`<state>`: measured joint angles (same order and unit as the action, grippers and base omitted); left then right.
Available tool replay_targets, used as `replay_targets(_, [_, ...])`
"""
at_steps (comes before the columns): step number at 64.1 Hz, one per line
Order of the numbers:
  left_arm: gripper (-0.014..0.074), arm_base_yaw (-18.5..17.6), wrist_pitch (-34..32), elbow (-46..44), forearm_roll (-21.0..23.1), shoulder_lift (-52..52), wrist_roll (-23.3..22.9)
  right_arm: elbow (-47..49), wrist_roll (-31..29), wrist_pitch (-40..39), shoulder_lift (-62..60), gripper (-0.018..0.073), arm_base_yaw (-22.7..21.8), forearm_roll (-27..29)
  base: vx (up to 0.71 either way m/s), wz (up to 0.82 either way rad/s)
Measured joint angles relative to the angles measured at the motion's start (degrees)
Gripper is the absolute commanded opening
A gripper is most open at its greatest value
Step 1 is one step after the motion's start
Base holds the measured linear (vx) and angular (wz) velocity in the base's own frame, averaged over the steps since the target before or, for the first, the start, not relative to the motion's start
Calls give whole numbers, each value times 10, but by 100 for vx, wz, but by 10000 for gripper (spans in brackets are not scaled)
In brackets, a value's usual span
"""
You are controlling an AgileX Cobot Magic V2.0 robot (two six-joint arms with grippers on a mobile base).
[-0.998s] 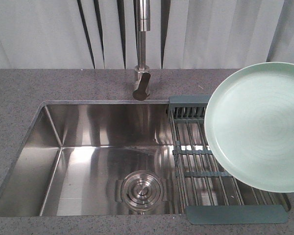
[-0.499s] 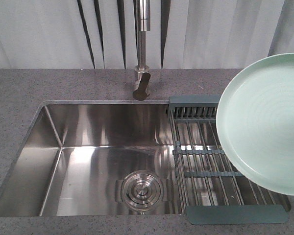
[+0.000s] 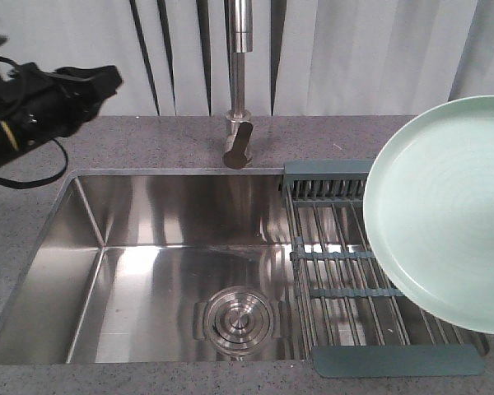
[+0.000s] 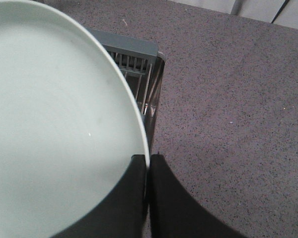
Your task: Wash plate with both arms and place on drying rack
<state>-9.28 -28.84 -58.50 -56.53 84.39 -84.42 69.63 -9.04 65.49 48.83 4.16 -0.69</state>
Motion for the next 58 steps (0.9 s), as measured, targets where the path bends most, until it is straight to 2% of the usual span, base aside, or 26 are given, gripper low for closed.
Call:
replay_targets(5, [5,0,-58,-35,-87,57,-81,0,1,1,0,-6,0,0,0,0])
replay_targets(12, [26,0,-106,-93,-148,123,-129,0,2,1,0,-6,0,-1,0,0])
replay_targets(20, [104,0,-147,-164,-171,179,-156,0,3,1,0,-6,0,-1,0,0])
replay_targets(36, [400,0,-178,-314,-226,271,-250,0,3,6,0,-6,0,-1,0,0])
replay_targets(41, [458,0,-181,-345,-236,300,-283,0,4,8,0,-6,0,-1,0,0])
replay_targets(50, [478,0,-195,-404,-251,355,-341,0,4,9,0,-6,0,-1,0,0])
replay_targets(58, [463,0,-222,-447,-255,401,-358,0,4,10,0,-6,0,-1,0,0])
